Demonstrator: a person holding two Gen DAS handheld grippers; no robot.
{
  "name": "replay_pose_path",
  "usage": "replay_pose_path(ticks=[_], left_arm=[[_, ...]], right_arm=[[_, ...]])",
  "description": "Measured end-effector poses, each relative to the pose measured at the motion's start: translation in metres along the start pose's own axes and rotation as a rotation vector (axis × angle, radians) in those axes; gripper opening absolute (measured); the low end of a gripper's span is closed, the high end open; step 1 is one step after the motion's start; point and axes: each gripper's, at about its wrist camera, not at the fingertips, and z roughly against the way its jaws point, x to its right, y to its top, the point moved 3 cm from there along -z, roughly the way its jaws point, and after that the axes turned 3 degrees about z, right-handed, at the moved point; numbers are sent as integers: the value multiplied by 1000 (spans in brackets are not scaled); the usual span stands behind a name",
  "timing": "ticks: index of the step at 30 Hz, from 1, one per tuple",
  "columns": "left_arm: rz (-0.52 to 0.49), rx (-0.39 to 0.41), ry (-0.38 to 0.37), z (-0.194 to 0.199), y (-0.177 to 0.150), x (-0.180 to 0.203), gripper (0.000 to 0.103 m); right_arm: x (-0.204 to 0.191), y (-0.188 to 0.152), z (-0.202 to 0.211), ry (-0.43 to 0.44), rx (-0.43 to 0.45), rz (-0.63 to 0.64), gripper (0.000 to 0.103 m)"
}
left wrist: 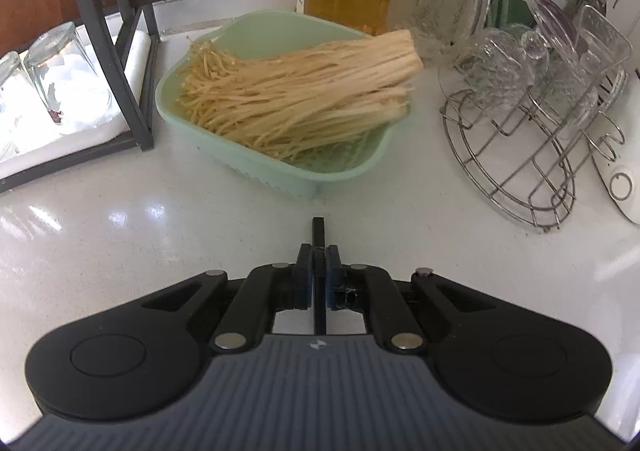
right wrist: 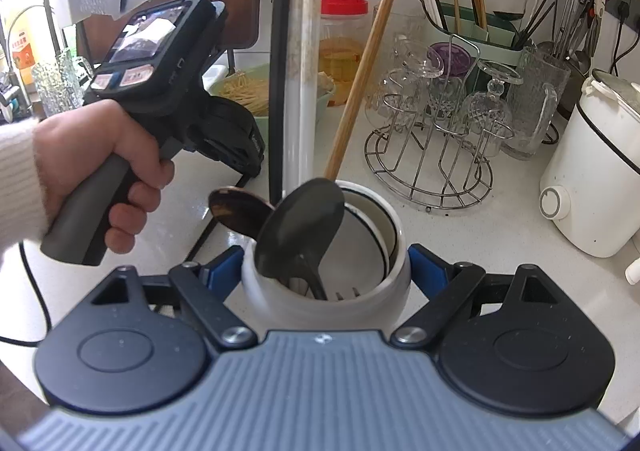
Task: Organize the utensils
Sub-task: 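Close the left gripper on the remaining black chopstick, then lift the black chopstick with the left gripper over the jar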
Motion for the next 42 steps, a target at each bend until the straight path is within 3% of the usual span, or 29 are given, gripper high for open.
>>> replay_pose_path(ticks=[18, 42], left_arm=[[27, 30, -74, 86, -37, -2, 7], [-7, 118, -172, 172, -56, -1, 6]], right_arm=[[1, 2, -2, 9, -10, 8, 90], [-1, -4, 2, 1, 39, -2, 90]])
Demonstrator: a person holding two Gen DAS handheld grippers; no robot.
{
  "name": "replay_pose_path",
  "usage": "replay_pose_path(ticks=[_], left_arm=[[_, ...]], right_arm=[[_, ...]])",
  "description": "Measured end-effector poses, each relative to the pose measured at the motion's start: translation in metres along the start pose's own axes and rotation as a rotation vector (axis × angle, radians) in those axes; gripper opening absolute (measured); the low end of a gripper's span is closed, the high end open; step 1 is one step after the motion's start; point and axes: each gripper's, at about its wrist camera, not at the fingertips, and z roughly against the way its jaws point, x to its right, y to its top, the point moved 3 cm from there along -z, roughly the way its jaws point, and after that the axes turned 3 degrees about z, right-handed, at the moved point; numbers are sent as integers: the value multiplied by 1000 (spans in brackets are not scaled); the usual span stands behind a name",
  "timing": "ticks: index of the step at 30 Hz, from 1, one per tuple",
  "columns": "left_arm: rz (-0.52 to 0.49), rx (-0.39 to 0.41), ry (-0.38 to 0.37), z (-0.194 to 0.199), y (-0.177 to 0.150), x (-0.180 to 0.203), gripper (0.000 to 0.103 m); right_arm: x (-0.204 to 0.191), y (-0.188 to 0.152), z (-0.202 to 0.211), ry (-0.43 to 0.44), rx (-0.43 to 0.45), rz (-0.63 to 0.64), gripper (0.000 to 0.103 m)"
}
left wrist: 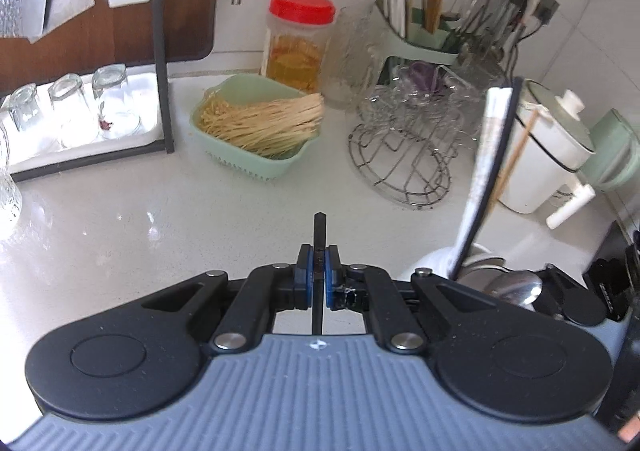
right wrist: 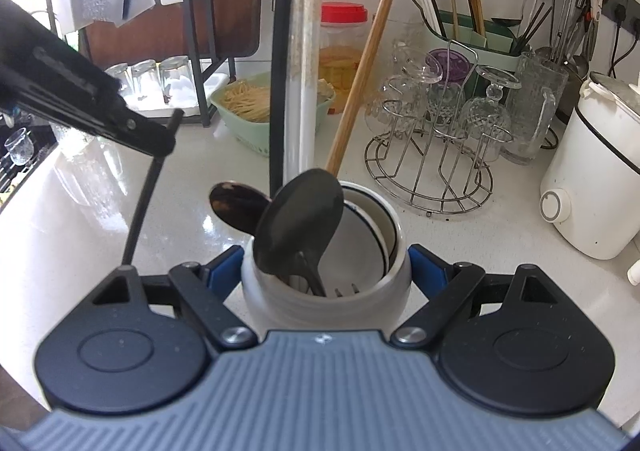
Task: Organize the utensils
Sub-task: 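Lift the black chopstick with the left gripper over the jar, then lower the black chopstick into the jar and open the left gripper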
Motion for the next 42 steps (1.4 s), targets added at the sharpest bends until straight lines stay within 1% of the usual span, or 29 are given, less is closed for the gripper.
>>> replay_pose_path(ticks=[3, 6, 13, 16, 21, 25, 35, 42], left_arm=[[-20, 1, -8, 8, -2, 9, 6], [-17, 9, -5, 15, -1, 16, 6], [43, 66, 46, 39, 6, 23, 6], [44, 97, 53, 53, 9, 28, 6], [27, 147, 63, 71, 14, 38, 6], [31, 165, 69, 80, 16, 44, 6], [-20, 203, 42, 103, 28, 61, 6], [-37, 273, 13, 137, 51, 72, 6]], right_arm=[[0, 0, 0, 1, 2, 13, 90], [0, 1, 0, 17, -1, 21, 90], [2, 1, -1, 69, 4, 61, 90], [4, 0, -1, 95, 19, 79, 90], [3, 0, -1, 99, 31, 86, 90], [4, -1, 0, 111, 46, 90, 90], [7, -1, -3, 124, 67, 98, 90], [7, 0, -4, 128, 69, 101, 90]])
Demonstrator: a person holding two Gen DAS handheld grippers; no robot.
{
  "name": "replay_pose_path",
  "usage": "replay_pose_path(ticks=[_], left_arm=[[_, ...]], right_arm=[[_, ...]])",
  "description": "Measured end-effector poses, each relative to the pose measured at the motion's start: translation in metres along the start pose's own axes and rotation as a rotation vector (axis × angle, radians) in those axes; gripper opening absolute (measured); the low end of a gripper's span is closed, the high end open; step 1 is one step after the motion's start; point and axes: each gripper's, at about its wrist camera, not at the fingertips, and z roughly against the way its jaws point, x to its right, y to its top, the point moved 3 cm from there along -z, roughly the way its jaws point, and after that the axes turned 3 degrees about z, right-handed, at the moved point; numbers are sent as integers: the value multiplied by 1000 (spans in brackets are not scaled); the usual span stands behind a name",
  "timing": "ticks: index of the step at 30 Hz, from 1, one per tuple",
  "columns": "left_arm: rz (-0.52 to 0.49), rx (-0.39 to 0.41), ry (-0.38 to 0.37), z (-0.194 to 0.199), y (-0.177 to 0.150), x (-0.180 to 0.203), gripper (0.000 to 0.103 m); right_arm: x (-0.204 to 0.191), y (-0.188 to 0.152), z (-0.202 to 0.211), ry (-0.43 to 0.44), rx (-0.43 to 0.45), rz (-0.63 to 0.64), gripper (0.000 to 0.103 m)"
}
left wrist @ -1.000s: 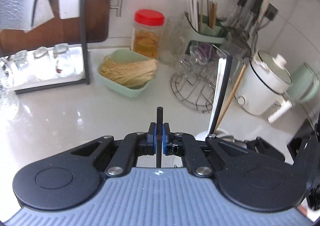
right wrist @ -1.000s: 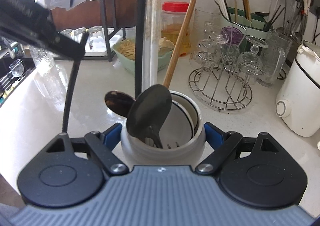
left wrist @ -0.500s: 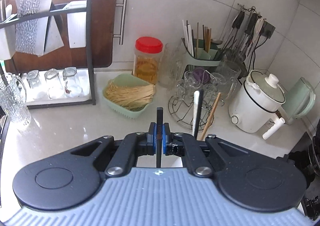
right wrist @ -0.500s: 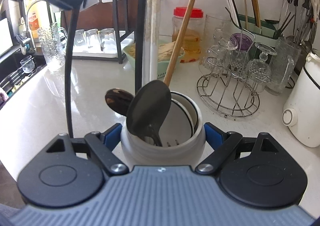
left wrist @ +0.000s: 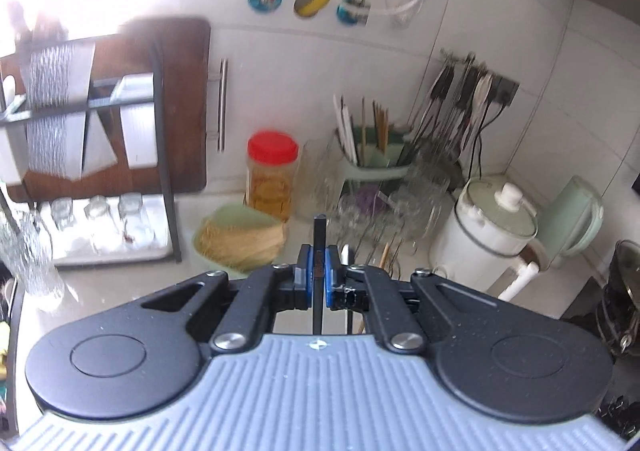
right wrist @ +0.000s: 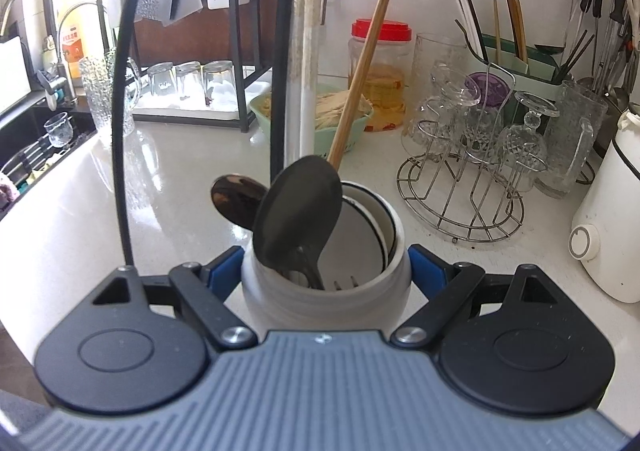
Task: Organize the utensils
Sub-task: 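Lower the black chopstick into the jar and open the left gripper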
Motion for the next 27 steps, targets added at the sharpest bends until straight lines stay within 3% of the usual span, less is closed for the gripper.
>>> replay_pose_path(ticks=[17, 22, 27], left_arm=[[-86, 185, -100, 33, 73, 39, 6], [-98, 187, -118, 20, 69, 48, 6], [-103, 125, -133, -6, 52, 51, 6]], right_arm=[[-1, 1, 0, 0, -4, -1, 90], [-1, 1, 0, -1, -4, -2, 90], [-1, 1, 0, 0, -1, 0, 90]])
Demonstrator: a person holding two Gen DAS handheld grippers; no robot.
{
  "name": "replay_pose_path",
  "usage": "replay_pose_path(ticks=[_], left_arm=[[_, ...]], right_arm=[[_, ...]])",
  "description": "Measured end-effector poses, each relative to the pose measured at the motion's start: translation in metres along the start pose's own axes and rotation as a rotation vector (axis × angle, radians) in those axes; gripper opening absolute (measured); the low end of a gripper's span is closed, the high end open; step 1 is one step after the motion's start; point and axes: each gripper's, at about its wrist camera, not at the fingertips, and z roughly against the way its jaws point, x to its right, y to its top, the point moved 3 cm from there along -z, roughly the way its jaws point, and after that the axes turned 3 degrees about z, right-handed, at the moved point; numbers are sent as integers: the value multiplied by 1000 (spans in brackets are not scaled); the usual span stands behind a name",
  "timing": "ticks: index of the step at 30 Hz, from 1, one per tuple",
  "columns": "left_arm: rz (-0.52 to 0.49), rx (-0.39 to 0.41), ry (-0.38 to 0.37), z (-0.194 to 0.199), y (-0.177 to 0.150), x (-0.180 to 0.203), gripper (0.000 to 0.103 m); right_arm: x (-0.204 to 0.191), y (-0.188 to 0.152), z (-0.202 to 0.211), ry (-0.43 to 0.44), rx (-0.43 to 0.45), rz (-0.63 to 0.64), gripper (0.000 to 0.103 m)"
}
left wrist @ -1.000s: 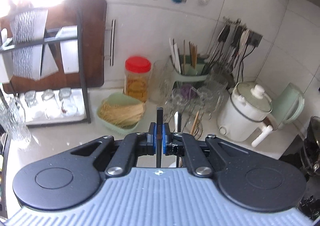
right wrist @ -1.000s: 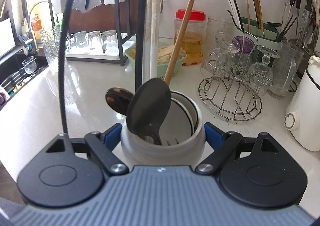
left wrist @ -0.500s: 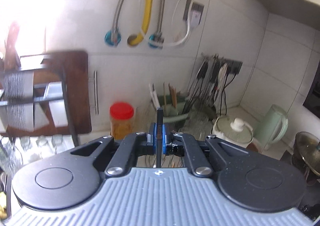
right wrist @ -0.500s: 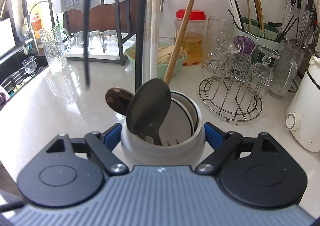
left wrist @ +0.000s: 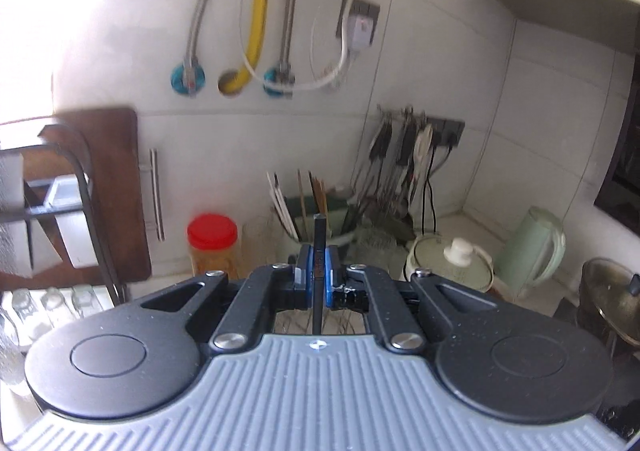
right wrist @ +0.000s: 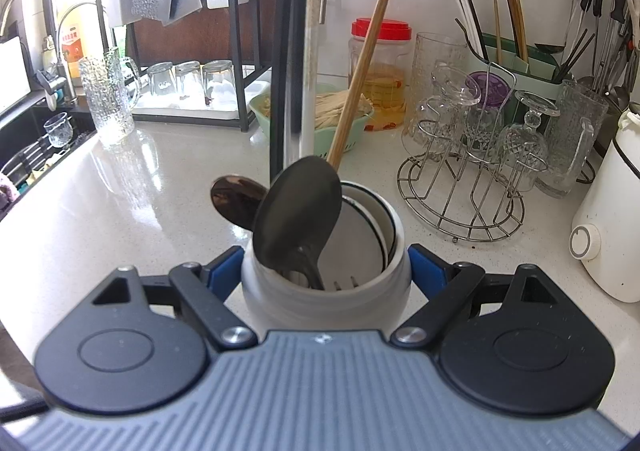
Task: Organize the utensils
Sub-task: 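Lower the black chopstick into the jar and open the left gripper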
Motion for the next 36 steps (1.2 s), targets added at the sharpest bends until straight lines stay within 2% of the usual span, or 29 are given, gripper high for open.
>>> replay_pose_path(ticks=[6, 10, 23, 29, 36], left_arm=[[4, -55, 2, -20, -25, -2, 6], [-7, -79, 30, -29, -41, -4, 6], [8, -258, 9, -50, -77, -5, 6], [53, -334, 5, -61, -94, -16, 6], [47, -342, 12, -64, -94, -17, 6]], right_arm=[[0, -1, 0, 1, 3, -1, 90], [1, -2, 0, 1, 6, -1, 90], [2, -3, -2, 5, 15, 6, 90], [2, -3, -3, 2, 21, 1, 90], [1, -3, -4, -3, 21, -2, 90]])
